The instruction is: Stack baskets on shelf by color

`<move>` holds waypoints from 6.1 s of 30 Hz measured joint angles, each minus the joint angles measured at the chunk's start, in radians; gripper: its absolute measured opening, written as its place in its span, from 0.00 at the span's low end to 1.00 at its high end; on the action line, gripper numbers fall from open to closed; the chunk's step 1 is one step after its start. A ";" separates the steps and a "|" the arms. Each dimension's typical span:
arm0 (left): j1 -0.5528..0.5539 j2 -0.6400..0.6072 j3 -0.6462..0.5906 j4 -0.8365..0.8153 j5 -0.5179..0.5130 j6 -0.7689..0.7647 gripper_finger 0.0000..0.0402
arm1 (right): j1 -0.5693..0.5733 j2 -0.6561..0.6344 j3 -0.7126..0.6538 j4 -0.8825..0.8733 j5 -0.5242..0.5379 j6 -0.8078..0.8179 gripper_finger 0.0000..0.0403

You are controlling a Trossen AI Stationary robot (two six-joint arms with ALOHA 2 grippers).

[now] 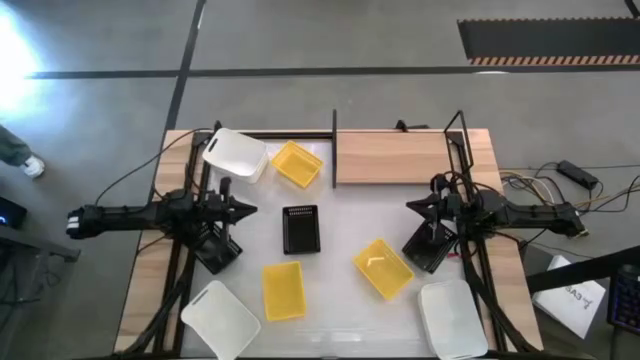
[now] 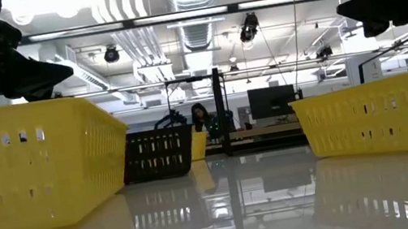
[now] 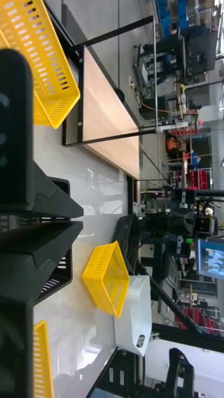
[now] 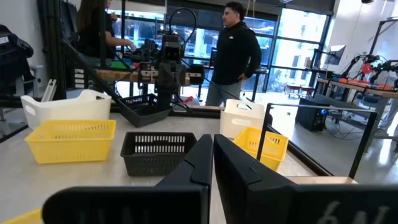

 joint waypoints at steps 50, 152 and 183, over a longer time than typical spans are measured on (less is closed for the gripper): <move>0.000 0.000 0.000 0.000 0.000 0.000 0.01 | 0.000 0.000 0.000 0.004 0.017 0.245 0.02; -0.333 1.776 1.458 -0.937 -0.190 -0.500 0.38 | 0.000 0.054 0.000 -0.040 0.148 0.315 0.02; -0.228 1.736 1.352 -0.942 -0.363 -0.471 0.22 | 0.000 0.105 0.000 -0.042 0.147 0.348 0.02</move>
